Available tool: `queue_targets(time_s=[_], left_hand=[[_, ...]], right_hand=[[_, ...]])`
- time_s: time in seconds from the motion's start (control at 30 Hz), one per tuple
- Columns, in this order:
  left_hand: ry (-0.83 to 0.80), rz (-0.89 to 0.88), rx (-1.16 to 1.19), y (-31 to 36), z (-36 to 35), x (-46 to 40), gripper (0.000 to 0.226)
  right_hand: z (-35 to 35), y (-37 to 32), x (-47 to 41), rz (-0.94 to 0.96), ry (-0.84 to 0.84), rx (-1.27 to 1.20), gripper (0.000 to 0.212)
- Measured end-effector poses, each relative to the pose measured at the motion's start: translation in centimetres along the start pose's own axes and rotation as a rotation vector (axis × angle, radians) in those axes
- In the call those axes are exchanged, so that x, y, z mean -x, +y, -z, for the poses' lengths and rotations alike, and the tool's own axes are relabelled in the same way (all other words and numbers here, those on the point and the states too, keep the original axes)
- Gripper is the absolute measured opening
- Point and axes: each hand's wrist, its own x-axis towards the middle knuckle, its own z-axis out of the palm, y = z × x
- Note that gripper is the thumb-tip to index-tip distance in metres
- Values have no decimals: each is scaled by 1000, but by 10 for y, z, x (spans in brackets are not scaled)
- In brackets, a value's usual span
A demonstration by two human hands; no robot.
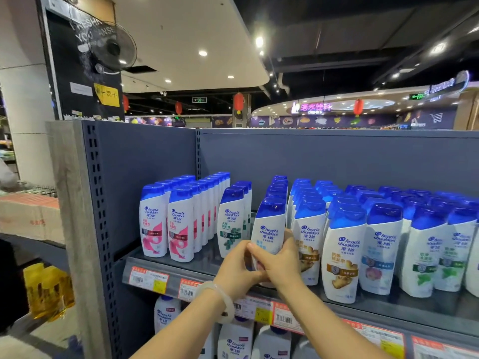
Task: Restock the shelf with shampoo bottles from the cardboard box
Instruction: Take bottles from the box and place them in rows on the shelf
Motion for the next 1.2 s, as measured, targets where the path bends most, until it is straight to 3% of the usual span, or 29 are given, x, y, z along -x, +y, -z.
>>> queue_targets(time_s=[0.27, 0.4, 0.6, 0.87, 1.2], left_hand=[[-16, -12, -65, -6, 0, -7, 42], [-23, -35, -52, -8, 0, -8, 40], [-20, -65, -52, -12, -1, -12, 34], [-142, -60, -29, -8, -2, -22, 55], [-229, -48, -90, -10, 4, -33, 63]], right_hand=[[0, -5, 5, -12, -19, 244, 52], [0, -8, 17, -46, -13, 360, 63], [2, -8, 31, -123, -70, 296, 76], [0, -9, 24, -170, -61, 203, 70], [2, -9, 19, -192, -98, 261, 61]])
